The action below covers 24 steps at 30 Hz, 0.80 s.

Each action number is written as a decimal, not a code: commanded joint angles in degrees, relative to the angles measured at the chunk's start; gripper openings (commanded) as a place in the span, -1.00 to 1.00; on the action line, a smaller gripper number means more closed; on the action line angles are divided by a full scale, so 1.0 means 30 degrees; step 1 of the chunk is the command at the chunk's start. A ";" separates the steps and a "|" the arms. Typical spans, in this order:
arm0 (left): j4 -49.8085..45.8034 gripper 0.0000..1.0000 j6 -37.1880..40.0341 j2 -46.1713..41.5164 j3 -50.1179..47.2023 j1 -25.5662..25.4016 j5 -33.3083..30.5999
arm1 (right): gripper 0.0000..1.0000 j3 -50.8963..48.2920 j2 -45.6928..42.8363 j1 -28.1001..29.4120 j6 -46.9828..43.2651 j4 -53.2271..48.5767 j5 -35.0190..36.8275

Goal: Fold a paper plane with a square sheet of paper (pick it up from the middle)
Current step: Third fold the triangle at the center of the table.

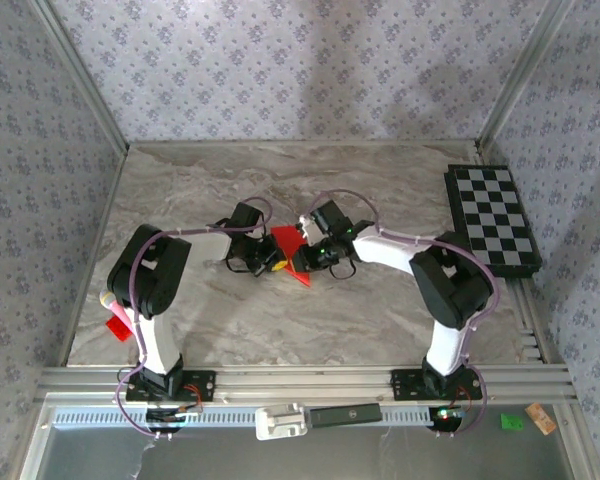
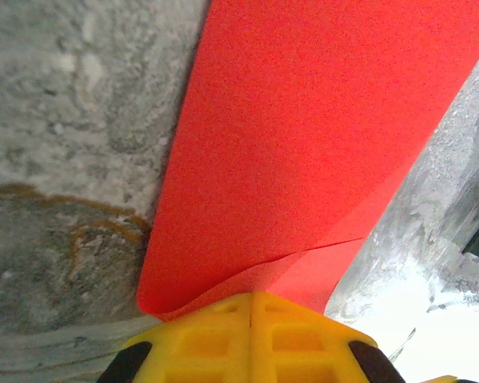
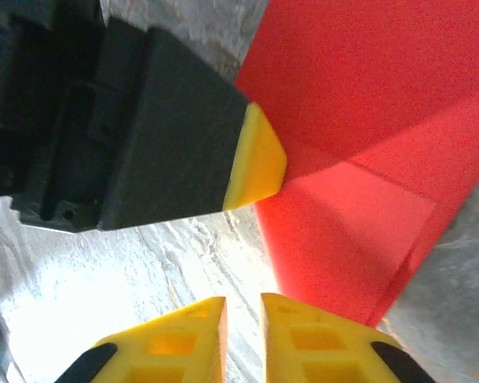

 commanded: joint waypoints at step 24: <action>-0.1807 -0.86 0.0470 0.0910 0.0435 -0.0100 -0.0549 | -0.70 0.0936 0.2233 0.0305 0.0389 -0.1718 0.0331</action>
